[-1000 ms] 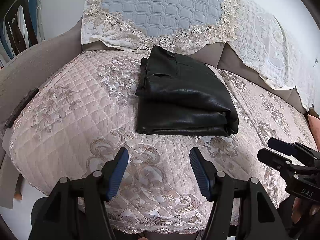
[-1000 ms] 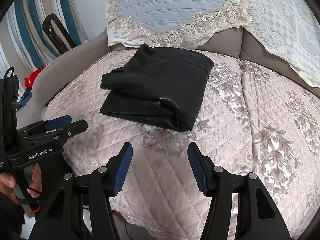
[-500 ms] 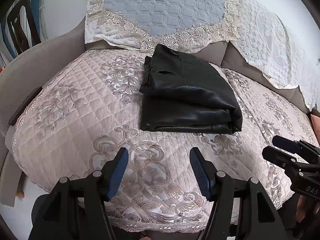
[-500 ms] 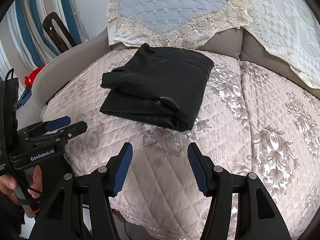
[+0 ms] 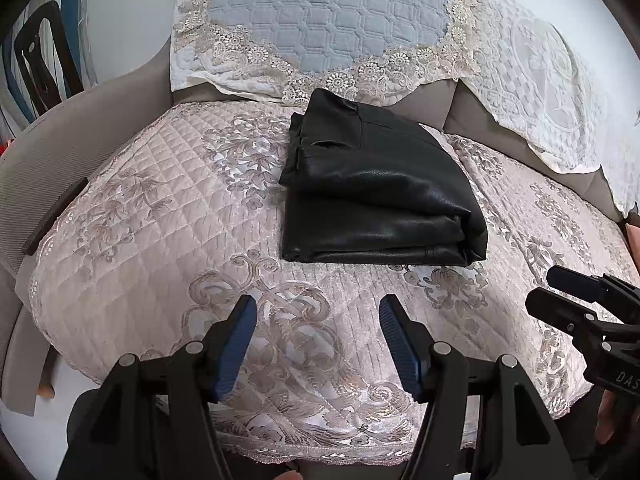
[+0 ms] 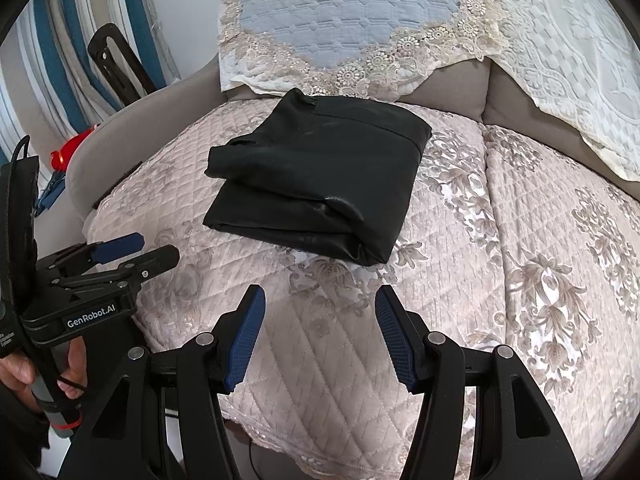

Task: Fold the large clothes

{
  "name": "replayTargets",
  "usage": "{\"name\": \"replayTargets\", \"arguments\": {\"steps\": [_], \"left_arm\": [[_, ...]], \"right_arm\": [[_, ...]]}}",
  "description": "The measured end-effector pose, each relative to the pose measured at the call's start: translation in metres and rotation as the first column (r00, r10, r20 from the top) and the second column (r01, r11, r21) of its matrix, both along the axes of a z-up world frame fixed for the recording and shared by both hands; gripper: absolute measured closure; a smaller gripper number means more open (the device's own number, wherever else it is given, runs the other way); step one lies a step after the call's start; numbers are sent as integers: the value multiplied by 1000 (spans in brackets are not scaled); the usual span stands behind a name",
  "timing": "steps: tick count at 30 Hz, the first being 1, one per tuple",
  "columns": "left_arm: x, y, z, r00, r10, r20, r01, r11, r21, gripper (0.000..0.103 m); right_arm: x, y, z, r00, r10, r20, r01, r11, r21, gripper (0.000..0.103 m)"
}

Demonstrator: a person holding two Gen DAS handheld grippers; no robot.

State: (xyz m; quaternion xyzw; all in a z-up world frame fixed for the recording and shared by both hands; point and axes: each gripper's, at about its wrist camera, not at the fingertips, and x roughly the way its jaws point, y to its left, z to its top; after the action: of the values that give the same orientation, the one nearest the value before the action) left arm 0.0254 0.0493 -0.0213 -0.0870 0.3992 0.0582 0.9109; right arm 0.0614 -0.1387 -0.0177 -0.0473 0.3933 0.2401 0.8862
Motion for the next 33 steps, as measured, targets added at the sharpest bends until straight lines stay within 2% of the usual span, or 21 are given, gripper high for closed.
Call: {"name": "replayTargets", "arguments": {"steps": [33], "left_arm": [[-1,-4,-3,1000,1,-13,-1,1000,25,37]], "right_arm": [[-3,4,-2,1000,4,-2,-4,1000,7,45]]}}
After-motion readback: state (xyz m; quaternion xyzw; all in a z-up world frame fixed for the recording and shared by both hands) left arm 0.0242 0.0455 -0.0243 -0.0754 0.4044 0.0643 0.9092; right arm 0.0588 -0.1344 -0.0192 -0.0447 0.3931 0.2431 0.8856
